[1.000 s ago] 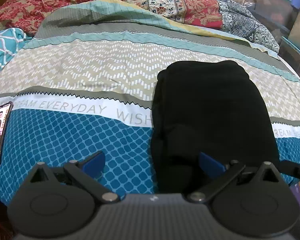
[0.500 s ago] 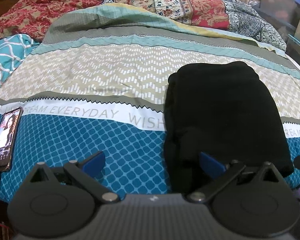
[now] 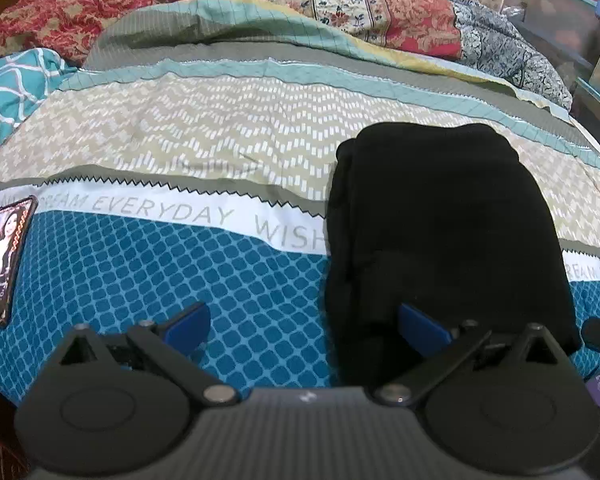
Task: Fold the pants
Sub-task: 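Smooth the folded pants bundle with both grippers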
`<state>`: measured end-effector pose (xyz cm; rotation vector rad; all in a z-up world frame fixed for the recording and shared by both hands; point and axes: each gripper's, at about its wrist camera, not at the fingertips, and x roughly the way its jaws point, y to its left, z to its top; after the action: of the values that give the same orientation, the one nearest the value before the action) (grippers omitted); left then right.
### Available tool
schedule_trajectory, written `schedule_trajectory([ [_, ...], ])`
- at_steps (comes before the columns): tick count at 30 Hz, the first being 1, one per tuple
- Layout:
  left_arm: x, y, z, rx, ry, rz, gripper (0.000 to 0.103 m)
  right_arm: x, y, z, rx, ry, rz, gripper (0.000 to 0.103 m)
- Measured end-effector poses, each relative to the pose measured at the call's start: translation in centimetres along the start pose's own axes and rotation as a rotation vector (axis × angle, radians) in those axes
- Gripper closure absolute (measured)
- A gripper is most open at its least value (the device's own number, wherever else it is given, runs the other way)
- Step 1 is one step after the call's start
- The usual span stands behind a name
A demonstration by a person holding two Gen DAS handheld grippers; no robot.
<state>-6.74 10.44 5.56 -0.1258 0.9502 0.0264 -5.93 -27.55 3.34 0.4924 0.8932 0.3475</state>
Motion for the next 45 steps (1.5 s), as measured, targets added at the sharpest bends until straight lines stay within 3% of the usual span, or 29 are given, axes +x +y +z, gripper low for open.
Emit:
schedule_trajectory([
  [12, 0.4, 0.5, -0.1, -0.037, 0.025, -0.025, 0.0, 0.0, -0.4, -0.2, 0.018, 0.013, -0.004, 0.04],
  [25, -0.8, 0.3, 0.3, 0.005, -0.03, -0.031, 0.0, 0.1, -0.6, -0.3, 0.035, 0.019, -0.009, 0.039],
  [38, -1.5, 0.4, 1.2, 0.09, -0.081, 0.085, 0.0, 0.2, -0.7, -0.6, 0.046, 0.026, -0.014, 0.039],
  [45, -1.7, 0.2, 1.3, 0.108, -0.1, 0.096, 0.0, 0.2, -0.7, -0.5, 0.04, 0.022, -0.015, 0.039],
])
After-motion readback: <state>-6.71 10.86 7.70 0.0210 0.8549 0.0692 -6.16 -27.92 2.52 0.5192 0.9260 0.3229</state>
